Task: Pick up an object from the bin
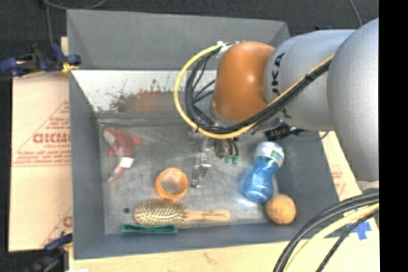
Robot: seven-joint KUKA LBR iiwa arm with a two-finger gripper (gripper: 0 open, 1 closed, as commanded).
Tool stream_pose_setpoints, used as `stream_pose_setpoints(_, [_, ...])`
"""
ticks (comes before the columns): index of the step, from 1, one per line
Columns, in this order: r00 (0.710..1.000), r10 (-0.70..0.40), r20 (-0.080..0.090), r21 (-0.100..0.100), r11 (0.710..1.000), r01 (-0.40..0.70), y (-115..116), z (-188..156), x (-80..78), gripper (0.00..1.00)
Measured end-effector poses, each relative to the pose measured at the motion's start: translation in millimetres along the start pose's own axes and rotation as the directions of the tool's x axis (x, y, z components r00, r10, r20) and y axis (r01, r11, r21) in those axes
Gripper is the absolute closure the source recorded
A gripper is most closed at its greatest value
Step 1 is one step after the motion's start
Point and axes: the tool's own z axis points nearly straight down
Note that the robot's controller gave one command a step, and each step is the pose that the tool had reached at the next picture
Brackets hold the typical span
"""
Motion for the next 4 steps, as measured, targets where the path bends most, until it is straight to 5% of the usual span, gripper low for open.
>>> stream_pose_setpoints(1, [0.994, -0.104, -0.011, -0.001, 0.995, 0.104, 40, 3, 6.1, 0.00])
stream_pose_setpoints(2, [0.985, -0.170, 0.006, -0.004, 0.985, 0.170, 71, 60, 22.8, 1.00])
stream_pose_setpoints(3, [0.985, -0.170, 0.006, -0.004, 0.985, 0.170, 71, 60, 22.8, 1.00])
stream_pose_setpoints(4, [0.985, -0.171, -0.010, -0.002, 0.985, 0.171, 71, 24, 23.1, 1.00])
